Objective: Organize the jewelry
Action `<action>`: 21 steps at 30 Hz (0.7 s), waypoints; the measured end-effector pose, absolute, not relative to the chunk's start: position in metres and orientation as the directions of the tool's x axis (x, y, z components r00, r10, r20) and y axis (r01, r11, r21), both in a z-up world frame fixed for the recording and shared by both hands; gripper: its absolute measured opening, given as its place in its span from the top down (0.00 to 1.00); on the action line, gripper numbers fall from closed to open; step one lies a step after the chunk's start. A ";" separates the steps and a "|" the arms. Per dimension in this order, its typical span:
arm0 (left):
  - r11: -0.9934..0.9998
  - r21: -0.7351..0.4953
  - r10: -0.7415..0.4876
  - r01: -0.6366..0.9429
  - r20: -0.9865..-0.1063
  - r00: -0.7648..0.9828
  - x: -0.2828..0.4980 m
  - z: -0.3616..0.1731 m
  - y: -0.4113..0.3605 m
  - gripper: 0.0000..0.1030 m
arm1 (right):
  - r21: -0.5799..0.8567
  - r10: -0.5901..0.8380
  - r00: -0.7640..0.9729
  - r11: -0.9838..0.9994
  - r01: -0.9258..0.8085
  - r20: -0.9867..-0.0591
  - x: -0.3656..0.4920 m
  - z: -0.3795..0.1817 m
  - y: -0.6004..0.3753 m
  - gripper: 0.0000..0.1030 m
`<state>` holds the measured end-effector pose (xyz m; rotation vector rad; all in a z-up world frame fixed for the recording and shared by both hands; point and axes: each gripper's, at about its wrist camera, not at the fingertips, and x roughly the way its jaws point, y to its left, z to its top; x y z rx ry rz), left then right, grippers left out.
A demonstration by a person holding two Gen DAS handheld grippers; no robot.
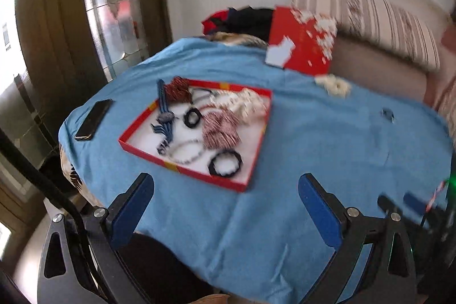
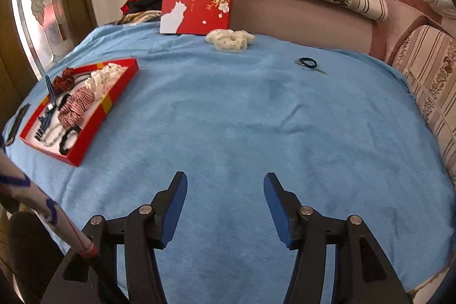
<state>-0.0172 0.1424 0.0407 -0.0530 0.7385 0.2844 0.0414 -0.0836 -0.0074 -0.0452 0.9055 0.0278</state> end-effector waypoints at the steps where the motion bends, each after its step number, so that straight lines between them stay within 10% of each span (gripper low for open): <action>1: 0.963 0.071 0.238 -0.259 -0.674 0.699 -0.017 0.038 0.136 0.02 | -0.034 -0.002 0.615 0.999 -0.041 -0.789 0.040 -0.008 -0.084 0.41; 21: 0.973 0.027 0.171 -0.229 -0.753 0.635 -0.012 0.025 0.129 0.02 | -0.084 -0.049 0.597 0.996 -0.031 -0.801 0.034 -0.007 -0.082 0.37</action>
